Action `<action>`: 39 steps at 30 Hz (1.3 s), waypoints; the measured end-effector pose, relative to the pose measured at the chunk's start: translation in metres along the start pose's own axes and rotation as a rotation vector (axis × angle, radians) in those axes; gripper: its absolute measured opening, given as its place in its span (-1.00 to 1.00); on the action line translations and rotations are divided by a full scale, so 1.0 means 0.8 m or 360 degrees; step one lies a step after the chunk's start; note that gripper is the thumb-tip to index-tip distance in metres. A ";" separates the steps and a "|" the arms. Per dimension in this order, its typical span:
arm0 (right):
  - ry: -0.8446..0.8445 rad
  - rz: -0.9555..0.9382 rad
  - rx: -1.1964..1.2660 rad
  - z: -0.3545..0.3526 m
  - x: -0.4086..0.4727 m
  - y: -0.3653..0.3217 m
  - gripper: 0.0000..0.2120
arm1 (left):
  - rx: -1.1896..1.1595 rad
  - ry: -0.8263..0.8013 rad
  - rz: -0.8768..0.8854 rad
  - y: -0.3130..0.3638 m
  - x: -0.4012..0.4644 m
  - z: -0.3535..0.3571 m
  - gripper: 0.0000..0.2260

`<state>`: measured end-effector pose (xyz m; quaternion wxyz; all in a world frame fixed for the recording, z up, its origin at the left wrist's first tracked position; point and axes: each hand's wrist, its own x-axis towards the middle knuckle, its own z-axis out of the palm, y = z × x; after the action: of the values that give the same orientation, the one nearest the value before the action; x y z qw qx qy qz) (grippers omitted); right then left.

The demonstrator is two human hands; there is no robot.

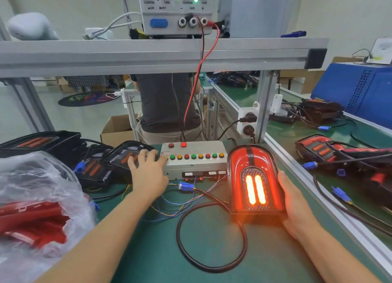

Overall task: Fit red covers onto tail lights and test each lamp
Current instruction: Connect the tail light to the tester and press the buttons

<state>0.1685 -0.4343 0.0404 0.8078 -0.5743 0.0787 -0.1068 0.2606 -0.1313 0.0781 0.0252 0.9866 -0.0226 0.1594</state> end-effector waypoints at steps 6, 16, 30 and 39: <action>-0.0007 0.0004 -0.0004 -0.005 0.003 0.002 -0.67 | -0.0225 -0.0045 0.0150 0.091 -0.020 0.002 -0.22; -0.0042 0.0070 -0.0055 -0.008 0.000 0.001 -0.66 | -0.0266 -0.0464 -0.0027 0.156 -0.007 0.002 -0.23; -0.0028 0.0072 0.0004 -0.002 0.000 -0.002 -0.62 | -0.0306 -0.0562 -0.0056 0.152 -0.004 -0.008 -0.29; 0.0053 0.0124 0.0217 -0.006 0.005 0.003 -0.67 | -0.0229 -0.0567 -0.0019 0.151 -0.004 -0.017 -0.31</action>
<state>0.1714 -0.4392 0.0363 0.8472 -0.5126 0.1070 -0.0898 0.2471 -0.2513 0.0949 0.0922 0.9950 -0.0323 -0.0198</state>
